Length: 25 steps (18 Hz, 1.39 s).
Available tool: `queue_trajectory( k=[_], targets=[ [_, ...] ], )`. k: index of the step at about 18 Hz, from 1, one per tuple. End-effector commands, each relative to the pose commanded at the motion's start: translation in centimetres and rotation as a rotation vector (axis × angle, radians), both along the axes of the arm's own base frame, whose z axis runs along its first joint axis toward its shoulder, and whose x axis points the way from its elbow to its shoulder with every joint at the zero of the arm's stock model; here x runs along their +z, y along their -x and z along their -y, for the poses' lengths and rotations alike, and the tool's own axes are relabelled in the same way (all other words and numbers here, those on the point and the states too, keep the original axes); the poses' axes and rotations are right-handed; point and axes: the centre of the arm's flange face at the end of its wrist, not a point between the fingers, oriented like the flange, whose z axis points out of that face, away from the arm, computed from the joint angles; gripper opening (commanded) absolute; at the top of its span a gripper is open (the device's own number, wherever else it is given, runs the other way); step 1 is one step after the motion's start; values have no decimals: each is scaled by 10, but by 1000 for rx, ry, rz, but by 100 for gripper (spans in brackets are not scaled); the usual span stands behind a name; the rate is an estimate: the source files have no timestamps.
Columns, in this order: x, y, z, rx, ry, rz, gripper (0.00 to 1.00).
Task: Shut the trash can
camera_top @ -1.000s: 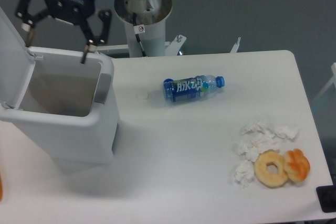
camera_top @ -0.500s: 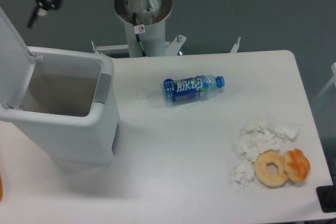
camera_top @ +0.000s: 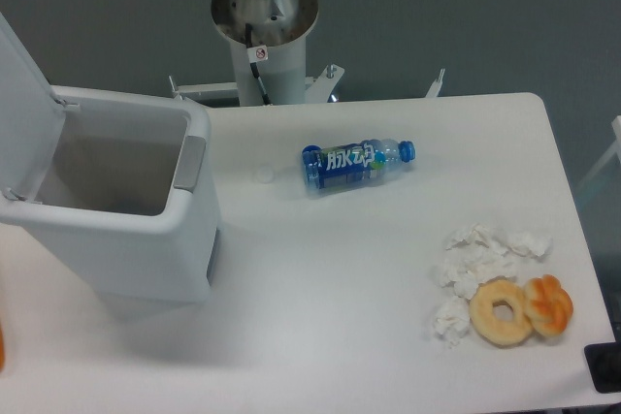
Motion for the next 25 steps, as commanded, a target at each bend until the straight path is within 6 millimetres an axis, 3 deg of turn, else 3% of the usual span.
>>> queue_trajectory(
  k=[16, 25],
  targets=[
    [-23, -57, -7, -140, 26, -2, 100],
    [-52, -62, -38, -186, 67, 1, 100]
  ],
)
